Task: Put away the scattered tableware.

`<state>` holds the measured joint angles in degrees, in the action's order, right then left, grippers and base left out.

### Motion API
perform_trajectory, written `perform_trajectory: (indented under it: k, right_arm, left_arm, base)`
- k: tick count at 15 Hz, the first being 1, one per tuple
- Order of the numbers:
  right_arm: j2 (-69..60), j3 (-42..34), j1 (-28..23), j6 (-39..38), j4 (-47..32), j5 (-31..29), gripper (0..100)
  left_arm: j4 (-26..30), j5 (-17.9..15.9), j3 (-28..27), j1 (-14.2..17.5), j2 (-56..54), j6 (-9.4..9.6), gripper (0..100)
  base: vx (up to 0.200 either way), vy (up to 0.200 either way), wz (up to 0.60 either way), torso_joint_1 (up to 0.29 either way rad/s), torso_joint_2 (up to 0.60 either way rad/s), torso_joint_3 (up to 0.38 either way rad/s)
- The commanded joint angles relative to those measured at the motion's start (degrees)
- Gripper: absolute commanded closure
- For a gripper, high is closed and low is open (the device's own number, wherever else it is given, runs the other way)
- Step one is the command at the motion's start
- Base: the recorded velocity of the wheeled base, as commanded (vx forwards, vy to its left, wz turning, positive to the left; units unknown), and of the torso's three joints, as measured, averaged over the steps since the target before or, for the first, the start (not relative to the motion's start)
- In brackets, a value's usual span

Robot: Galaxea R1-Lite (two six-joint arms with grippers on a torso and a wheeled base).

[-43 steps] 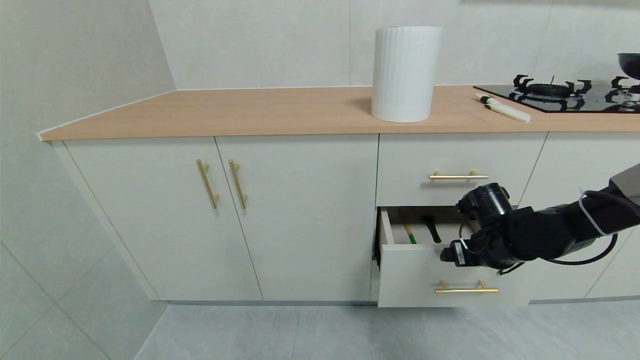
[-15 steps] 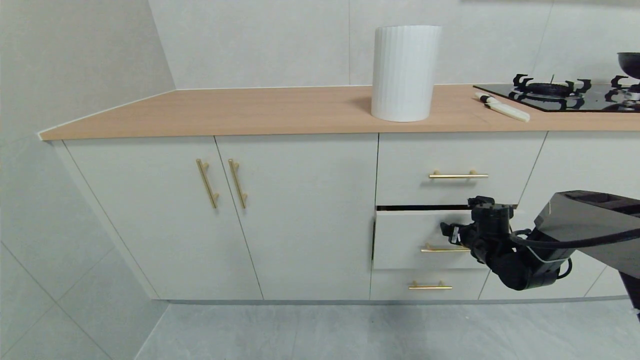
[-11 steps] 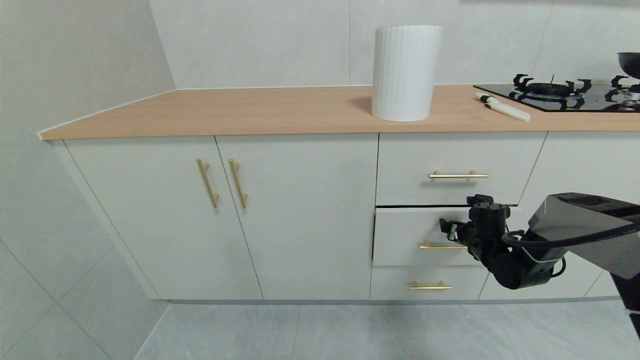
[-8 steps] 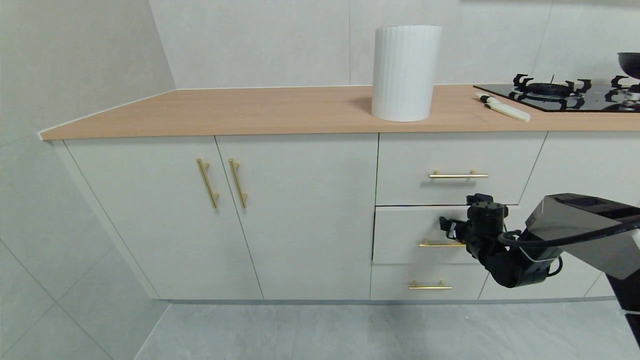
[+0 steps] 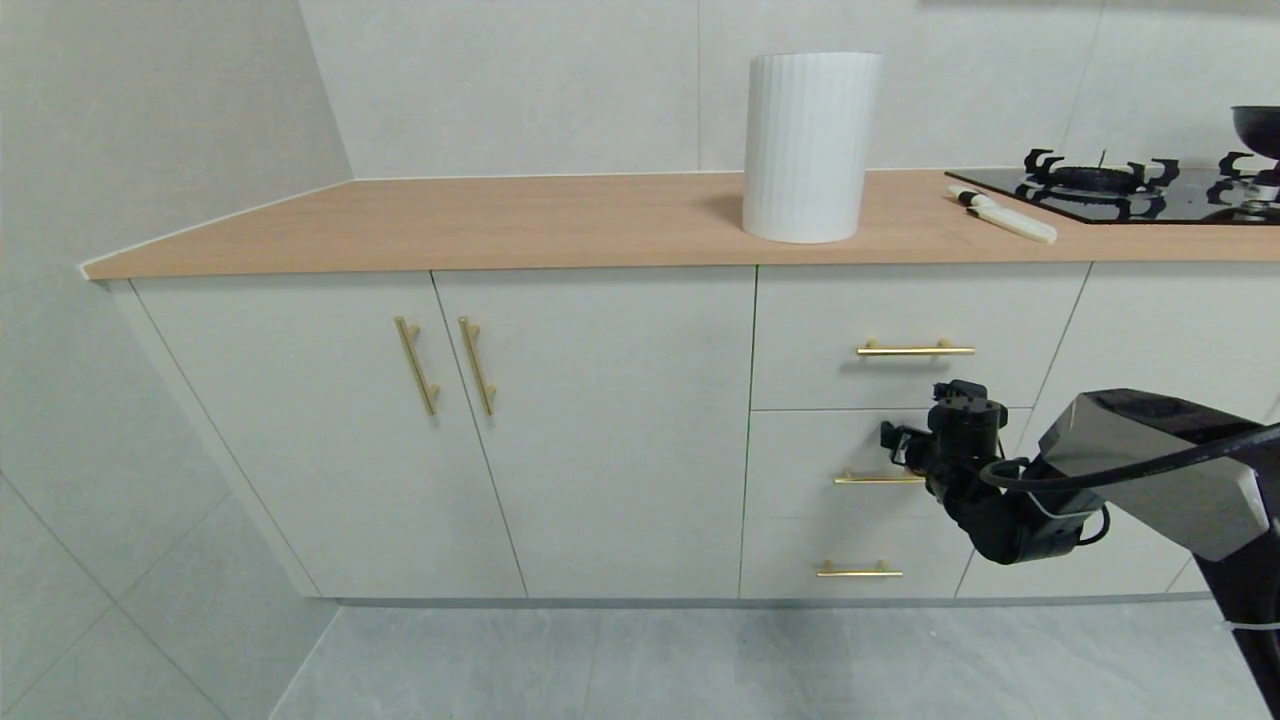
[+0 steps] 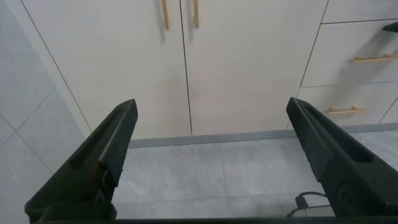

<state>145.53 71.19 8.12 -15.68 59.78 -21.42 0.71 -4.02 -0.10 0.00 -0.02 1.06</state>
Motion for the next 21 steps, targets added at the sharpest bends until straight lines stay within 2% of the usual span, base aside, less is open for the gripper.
perform_trajectory:
  k: [1,5,7,8,9,13,14,17,19,21]
  right_arm:
    - [-0.4,-0.3,-0.2,-0.1,0.2,-0.1,0]
    - [-5.5,-6.6,-0.7,0.0,-0.2,0.5,0]
    - [-17.6,-21.2,-0.5,0.1,0.0,0.5,0]
    - [-18.8,-22.4,-0.5,0.1,0.0,0.6,0]
    - [-28.6,-29.5,-0.3,0.5,0.1,0.2,0]
    - [-56.4,-45.0,0.1,5.0,0.1,-0.3,0]
    - [-59.9,-46.7,0.1,5.6,0.1,-0.3,0]
    - [-84.1,-59.0,-1.2,11.0,-0.5,-0.5,0]
    - [-96.8,-61.9,-1.7,15.1,-3.3,-0.8,0]
    - [-107.2,-61.5,-2.2,18.8,-11.0,-0.8,0]
  left_arm:
    - [0.1,0.0,0.0,0.0,0.0,-0.01,0]
    - [0.0,0.0,0.0,0.0,0.0,-0.01,0]
    - [0.0,0.0,0.0,0.0,0.0,-0.01,0]
    - [0.0,0.0,0.0,0.0,0.0,-0.01,0]
    - [0.0,0.0,0.0,0.0,0.0,-0.01,0]
    - [0.0,0.0,0.0,0.0,0.0,-0.01,0]
    - [0.0,0.0,0.0,0.0,0.0,-0.01,0]
    - [0.1,0.0,0.0,0.0,0.0,-0.01,0]
    - [0.0,0.0,0.0,0.0,0.0,-0.01,0]
    - [0.1,0.0,0.0,0.0,0.0,-0.01,0]
  base:
    - [0.0,0.0,0.0,0.0,0.0,0.0]
    - [0.0,0.0,0.0,0.0,0.0,0.0]
    - [0.0,0.0,0.0,0.0,0.0,0.0]
    - [0.0,0.0,0.0,0.0,0.0,0.0]
    - [0.0,0.0,0.0,0.0,0.0,0.0]
    - [0.0,0.0,0.0,0.0,0.0,0.0]
    - [0.0,0.0,0.0,0.0,0.0,0.0]
    - [0.0,0.0,0.0,0.0,0.0,0.0]
    - [0.0,0.0,0.0,0.0,0.0,0.0]
    - [0.0,0.0,0.0,0.0,0.0,0.0]
